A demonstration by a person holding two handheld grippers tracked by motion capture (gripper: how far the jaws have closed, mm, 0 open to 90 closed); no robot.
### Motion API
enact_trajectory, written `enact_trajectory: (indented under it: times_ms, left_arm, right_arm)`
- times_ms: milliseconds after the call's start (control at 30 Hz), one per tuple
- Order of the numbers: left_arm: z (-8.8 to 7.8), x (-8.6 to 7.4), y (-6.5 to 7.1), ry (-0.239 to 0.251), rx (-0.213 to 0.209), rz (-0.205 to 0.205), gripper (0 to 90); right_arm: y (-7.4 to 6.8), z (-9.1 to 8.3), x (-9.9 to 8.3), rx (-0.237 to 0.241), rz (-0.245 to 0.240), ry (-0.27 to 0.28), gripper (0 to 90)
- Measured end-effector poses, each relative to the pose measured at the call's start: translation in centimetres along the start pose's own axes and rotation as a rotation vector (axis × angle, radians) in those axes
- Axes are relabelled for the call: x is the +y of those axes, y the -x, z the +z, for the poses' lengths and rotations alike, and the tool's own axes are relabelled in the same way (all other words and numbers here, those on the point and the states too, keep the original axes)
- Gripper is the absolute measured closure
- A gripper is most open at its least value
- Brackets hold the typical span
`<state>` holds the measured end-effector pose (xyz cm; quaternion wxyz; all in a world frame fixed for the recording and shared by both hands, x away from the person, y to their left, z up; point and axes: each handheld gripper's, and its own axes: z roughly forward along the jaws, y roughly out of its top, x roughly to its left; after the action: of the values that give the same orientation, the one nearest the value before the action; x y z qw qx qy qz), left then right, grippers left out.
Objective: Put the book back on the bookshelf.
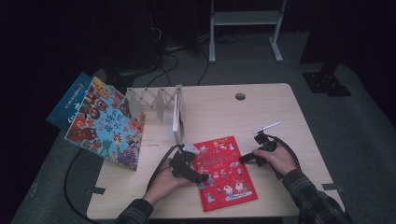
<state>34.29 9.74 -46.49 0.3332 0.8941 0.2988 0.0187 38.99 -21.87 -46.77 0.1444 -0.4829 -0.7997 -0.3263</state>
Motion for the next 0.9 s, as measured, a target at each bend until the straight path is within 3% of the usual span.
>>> enact_trajectory:
  times_ms: [267, 367, 500, 767, 900]
  left_arm:
    - [0.1, -0.6, -0.4, 0.045, 0.029, 0.028, 0.0]
    - [0.3, -0.7, -0.1, 0.032, 0.059, 0.064, 0.0]
    - [0.3, -1.0, -0.6, 0.052, 0.057, 0.031, 0.0]
    - [0.0, -1.2, -1.0, 0.054, 0.059, 0.031, 0.0]
    - [0.0, -1.4, -1.2, 0.075, 0.053, 0.039, 0.0]
  right_arm:
    - [-0.6, 0.3, -0.5, 0.033, 0.016, -0.060, 71.9]
    - [-0.6, 0.3, -0.5, 0.038, 0.037, -0.063, 71.9]
    - [-0.6, 0.4, -0.5, 0.041, 0.046, -0.061, 70.5]
    - [-0.6, 0.4, -0.4, 0.040, 0.047, -0.047, 68.8]
    - [-0.4, 0.4, -0.4, 0.054, 0.073, -0.039, 68.8]
